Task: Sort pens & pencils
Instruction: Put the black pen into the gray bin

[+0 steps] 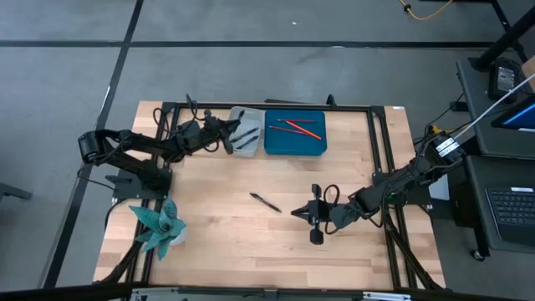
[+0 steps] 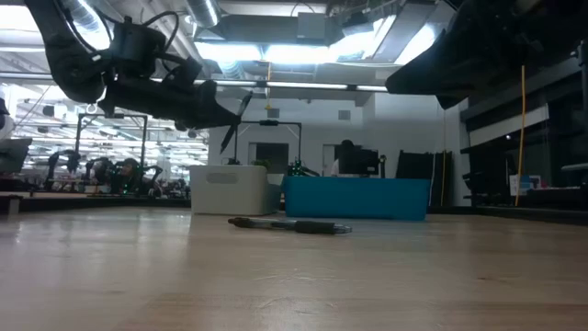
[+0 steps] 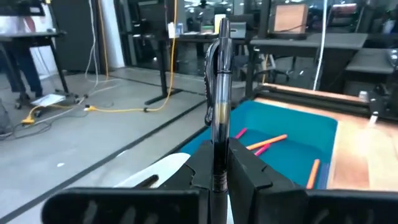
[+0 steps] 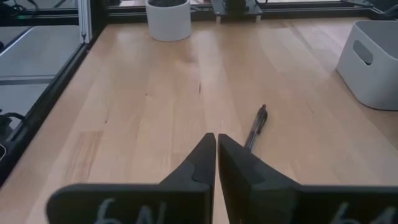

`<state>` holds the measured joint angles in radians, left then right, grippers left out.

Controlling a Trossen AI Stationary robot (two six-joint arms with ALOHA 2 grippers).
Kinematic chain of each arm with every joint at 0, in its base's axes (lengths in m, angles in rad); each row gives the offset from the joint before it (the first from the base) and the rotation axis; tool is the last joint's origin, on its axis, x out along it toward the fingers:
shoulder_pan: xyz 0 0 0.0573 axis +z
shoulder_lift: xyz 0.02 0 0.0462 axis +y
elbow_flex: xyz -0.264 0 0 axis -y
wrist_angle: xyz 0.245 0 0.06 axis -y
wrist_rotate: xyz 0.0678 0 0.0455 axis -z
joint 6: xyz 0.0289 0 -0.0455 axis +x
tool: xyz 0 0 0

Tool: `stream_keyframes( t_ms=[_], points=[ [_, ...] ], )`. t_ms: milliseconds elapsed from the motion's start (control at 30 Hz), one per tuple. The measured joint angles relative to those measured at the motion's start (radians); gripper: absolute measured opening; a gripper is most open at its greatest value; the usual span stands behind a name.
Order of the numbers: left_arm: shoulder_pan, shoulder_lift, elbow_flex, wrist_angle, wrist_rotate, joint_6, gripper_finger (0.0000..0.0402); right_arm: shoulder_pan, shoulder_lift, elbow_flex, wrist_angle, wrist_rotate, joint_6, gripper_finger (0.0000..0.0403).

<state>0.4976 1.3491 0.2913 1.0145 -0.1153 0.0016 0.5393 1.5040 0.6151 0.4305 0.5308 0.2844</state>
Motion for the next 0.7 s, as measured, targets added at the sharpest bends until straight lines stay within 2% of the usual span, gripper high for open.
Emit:
stream_keyframes(
  t_ms=[100, 200, 567, 700],
  points=[
    [0.005, 0.000, 0.002, -0.031, -0.002, -0.021, 0.0017, 0.000, 0.000, 0.000, 0.008, 0.000, 0.000, 0.0020],
    [0.016, 0.000, 0.044, -0.149, 0.000, -0.029, 0.0017, 0.000, 0.000, 0.000, 0.009, 0.000, 0.000, 0.0020],
    [0.061, 0.000, 0.394, -0.868, 0.039, 0.010, 0.0017, 0.000, 0.000, 0.000, 0.022, 0.000, 0.002, 0.0020],
    [0.079, 0.008, 0.492, -1.074, 0.097, 0.013, 0.0017, 0.000, 0.000, 0.000, 0.022, -0.007, 0.001, 0.0020]
  ],
)
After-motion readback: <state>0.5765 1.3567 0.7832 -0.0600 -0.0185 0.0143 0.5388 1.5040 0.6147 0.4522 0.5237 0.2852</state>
